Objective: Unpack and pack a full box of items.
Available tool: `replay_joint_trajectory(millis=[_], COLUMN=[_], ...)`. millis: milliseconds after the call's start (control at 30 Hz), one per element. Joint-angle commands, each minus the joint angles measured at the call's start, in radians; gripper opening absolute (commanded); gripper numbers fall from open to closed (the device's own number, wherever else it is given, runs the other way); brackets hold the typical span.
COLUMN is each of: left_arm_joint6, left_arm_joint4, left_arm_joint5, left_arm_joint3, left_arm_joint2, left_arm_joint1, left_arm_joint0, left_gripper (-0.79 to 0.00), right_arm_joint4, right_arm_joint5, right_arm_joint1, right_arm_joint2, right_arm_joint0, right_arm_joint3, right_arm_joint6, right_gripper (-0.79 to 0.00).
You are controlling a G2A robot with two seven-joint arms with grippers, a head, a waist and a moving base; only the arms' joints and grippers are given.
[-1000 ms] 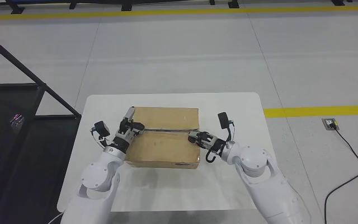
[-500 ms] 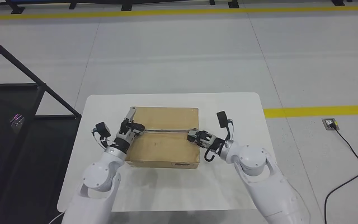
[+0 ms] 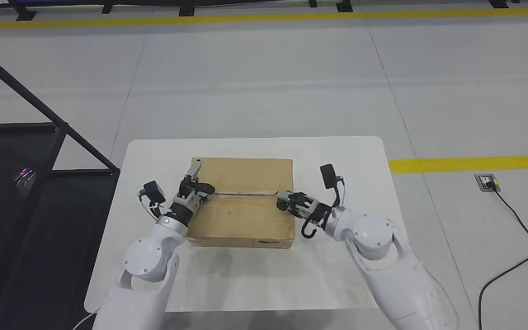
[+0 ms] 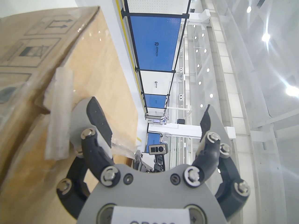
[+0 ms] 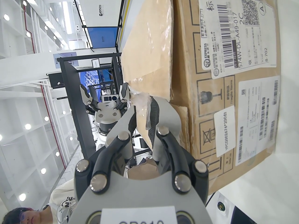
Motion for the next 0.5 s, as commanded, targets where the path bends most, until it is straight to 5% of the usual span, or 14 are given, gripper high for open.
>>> replay_joint_trajectory(millis=[0, 467], left_arm_joint6=[-0.001, 0.001], left_arm_joint4=[0.000, -0.001], left_arm_joint5=[-0.001, -0.005], left_arm_joint3=[0.003, 0.007], left_arm_joint2=[0.000, -0.001], left_arm_joint1=[0.000, -0.002], left_arm_joint0=[0.000, 0.000], left_gripper=[0.000, 0.000], right_arm_joint4=[0.000, 0.001], right_arm_joint5=[0.000, -0.004], right_arm_joint1=[0.001, 0.015], right_arm_joint2=[0.001, 0.049], right_arm_joint0=[-0.002, -0.050], right_arm_joint3=[-0.002, -0.059], right_arm_joint6=[0.000, -0.010], right_gripper=[-0.597, -0.597])
